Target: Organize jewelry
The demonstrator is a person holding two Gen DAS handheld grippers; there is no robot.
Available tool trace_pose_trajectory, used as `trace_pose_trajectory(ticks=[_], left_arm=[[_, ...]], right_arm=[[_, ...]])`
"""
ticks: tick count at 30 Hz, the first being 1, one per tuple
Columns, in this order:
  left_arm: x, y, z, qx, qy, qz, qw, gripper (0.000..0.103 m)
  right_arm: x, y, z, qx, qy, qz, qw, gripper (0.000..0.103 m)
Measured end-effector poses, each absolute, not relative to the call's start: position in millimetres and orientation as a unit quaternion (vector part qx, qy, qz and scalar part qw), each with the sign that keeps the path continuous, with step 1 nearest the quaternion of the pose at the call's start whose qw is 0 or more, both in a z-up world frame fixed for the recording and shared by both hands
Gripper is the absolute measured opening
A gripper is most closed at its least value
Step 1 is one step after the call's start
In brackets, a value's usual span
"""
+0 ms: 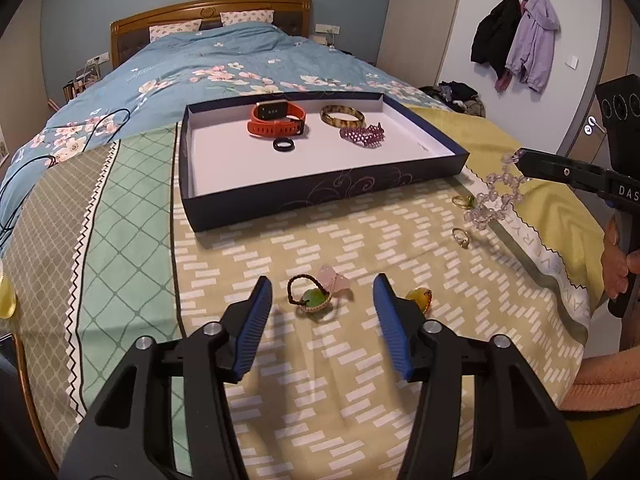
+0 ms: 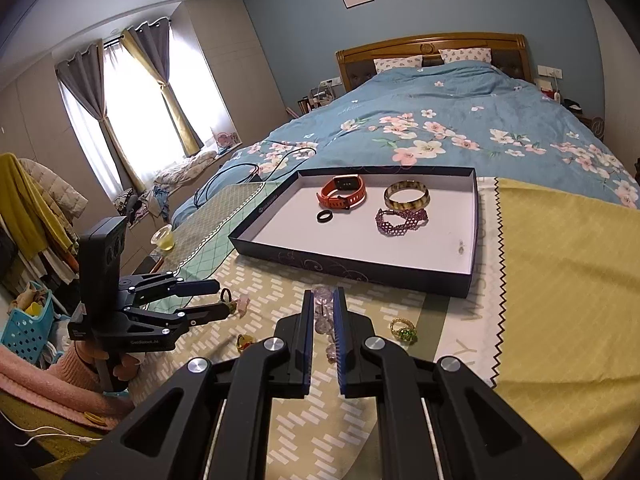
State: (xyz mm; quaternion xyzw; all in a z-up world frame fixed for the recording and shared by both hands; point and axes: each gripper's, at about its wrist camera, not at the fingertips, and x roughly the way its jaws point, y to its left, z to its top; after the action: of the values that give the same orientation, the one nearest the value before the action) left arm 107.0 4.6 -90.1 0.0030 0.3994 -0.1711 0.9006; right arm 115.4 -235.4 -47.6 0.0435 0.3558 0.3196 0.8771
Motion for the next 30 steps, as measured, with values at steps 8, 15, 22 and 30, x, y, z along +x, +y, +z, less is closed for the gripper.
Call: trace_pose_trajectory(ticks=[8,15,22,30], left_arm=[[107,-6,-92,0.028,0.402,-0.192,0.895,0.027],[104,-7,-91,0.035,0.399,-0.195,0.896,0.028],[102,-15,-92,0.060,0.401,-0.204,0.891,0.021],[107,-4,-91,0.022,0.407,-0.217,0.887,0.016]], right_arm=[[115,-234,-50,0.049,0.358,0.321,0.875,0.008],[119,-238,-58,0.054,0.369,0.317,0.872,0.008],[122,-218,-72,0.052,0.391,0.351,0.849,0.010],[124,-170,-93,0.030,0.422,0.406,0.810,0.013]])
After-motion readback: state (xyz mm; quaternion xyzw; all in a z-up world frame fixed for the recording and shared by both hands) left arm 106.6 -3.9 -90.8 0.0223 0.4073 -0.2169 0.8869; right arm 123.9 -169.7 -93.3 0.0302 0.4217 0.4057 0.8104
